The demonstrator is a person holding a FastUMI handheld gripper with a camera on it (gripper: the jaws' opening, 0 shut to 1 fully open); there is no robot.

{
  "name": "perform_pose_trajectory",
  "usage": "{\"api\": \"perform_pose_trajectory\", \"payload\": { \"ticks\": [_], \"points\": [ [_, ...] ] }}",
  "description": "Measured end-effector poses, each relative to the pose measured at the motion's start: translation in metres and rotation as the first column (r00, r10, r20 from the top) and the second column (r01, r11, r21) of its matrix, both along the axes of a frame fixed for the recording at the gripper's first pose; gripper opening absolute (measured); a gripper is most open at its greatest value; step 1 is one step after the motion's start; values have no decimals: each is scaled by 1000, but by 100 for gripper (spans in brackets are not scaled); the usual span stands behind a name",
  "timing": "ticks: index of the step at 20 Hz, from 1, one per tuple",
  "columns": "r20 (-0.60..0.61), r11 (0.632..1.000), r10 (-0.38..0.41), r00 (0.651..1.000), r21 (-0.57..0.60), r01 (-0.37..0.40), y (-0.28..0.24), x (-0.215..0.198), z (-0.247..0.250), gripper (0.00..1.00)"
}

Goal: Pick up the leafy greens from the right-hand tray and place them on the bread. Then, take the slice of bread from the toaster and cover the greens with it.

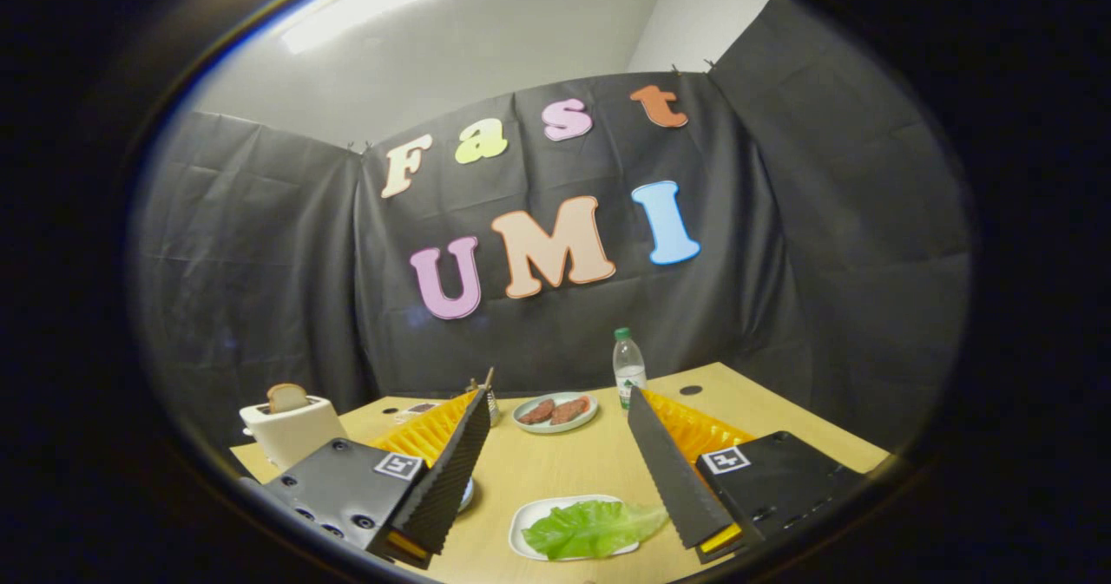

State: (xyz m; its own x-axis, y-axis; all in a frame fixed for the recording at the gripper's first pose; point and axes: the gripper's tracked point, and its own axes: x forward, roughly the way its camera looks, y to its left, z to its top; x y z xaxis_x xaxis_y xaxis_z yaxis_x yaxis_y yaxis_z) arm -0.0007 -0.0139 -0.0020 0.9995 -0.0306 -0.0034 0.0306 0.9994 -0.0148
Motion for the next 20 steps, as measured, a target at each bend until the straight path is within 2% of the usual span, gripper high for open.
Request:
{"api": "perform_pose_trajectory", "payload": {
  "ticks": [20],
  "points": [
    [-28,1000,-17,999,2,17,-17,-3,-7,100]
  ]
}}
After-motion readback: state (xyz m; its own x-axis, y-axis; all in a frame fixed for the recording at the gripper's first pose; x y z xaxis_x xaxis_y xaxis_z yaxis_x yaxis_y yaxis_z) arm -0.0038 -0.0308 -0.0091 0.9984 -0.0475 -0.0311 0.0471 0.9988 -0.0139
